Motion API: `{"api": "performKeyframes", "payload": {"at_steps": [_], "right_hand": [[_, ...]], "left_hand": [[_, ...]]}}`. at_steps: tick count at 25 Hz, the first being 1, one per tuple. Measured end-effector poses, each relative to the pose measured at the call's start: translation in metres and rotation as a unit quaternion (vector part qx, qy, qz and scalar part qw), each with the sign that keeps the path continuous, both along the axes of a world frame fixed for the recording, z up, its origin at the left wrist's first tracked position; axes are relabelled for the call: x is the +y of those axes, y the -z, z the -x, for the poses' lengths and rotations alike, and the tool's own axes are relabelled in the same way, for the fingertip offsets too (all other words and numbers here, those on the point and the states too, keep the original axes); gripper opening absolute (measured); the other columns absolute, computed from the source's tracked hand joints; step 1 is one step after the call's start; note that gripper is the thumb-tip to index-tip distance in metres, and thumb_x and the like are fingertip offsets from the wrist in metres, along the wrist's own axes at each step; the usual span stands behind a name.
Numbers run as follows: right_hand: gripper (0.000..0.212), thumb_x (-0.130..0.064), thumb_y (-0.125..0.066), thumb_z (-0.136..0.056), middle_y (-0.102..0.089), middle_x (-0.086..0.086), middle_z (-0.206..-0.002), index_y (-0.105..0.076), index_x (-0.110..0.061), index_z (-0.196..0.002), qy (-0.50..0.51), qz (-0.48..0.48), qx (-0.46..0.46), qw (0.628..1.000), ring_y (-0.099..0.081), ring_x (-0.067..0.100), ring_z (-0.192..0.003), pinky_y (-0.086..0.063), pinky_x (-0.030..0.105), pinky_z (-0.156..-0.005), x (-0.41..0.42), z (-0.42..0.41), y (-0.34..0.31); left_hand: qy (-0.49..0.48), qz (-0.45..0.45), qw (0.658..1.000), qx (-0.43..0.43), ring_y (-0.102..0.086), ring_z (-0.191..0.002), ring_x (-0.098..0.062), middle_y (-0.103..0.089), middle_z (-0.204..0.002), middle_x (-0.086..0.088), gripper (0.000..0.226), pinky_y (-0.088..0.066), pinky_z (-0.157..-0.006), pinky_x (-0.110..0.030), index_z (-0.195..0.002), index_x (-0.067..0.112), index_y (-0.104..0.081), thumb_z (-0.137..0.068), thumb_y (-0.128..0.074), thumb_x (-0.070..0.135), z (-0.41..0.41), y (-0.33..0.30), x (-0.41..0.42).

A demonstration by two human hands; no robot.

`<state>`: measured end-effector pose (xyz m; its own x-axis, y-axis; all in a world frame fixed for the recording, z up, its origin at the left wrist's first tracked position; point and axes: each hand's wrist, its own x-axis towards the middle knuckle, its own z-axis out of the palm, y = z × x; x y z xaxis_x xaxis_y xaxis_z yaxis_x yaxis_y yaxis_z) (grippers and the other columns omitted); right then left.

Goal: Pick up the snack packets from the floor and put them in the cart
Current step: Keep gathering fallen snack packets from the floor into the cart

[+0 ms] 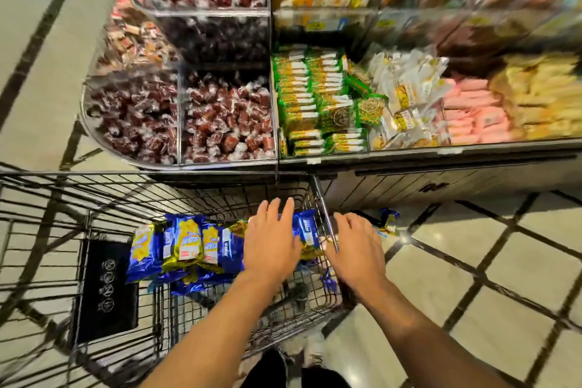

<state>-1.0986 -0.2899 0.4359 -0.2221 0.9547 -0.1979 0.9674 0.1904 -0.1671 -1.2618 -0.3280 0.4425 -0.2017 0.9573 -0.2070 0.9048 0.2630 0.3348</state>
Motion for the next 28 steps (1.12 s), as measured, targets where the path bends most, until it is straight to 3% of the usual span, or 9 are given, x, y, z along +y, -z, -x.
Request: {"api": "performKeyframes", "payload": {"at_steps": [6,11,20,28], "right_hand": [[0.067,-0.043,-0.058,-0.089,-0.036,0.004,-0.150,-0.035,-0.021,-0.148,0.035,-0.026,-0.003,0.999,-0.029,0.025,-0.139,-0.029,0.039,-0.113,0.002,-0.075,-0.043],[0.059,-0.042,-0.059,-0.086,-0.042,0.006,-0.140,-0.044,-0.021,-0.139,0.029,-0.047,0.005,0.998,-0.037,0.028,-0.129,-0.036,0.041,-0.105,0.005,-0.153,-0.064],[0.052,-0.041,-0.059,-0.087,-0.044,0.004,-0.137,-0.047,-0.023,-0.134,0.028,-0.057,0.015,0.998,-0.040,0.026,-0.126,-0.037,0.038,-0.102,-0.019,-0.322,-0.068],[0.050,-0.040,-0.058,-0.088,-0.043,0.003,-0.134,-0.045,-0.023,-0.133,0.050,-0.036,0.038,0.997,-0.040,0.025,-0.124,-0.039,0.038,-0.102,0.014,-0.390,-0.064]], "left_hand": [[0.074,-0.020,0.997,0.026,-0.021,-0.146,-0.027,-0.029,-0.157,-0.005,0.073,-0.028,-0.115,-0.040,-0.156,0.020,-0.019,-0.094,-0.051,0.043,-0.077,-0.039,0.009],[0.065,-0.031,0.995,0.063,-0.036,-0.133,-0.028,-0.042,-0.144,-0.007,0.068,-0.039,-0.103,-0.041,-0.149,0.016,-0.030,-0.093,-0.053,0.045,-0.151,-0.058,0.010],[0.068,-0.003,0.994,0.085,-0.044,-0.125,-0.028,-0.048,-0.136,-0.007,0.062,-0.044,-0.098,-0.040,-0.144,0.016,-0.037,-0.091,-0.054,0.043,-0.283,-0.053,-0.013],[0.089,-0.010,0.994,0.066,-0.045,-0.125,-0.029,-0.049,-0.136,-0.007,0.060,-0.042,-0.097,-0.041,-0.144,0.017,-0.038,-0.092,-0.055,0.042,-0.364,-0.051,0.039]]}}
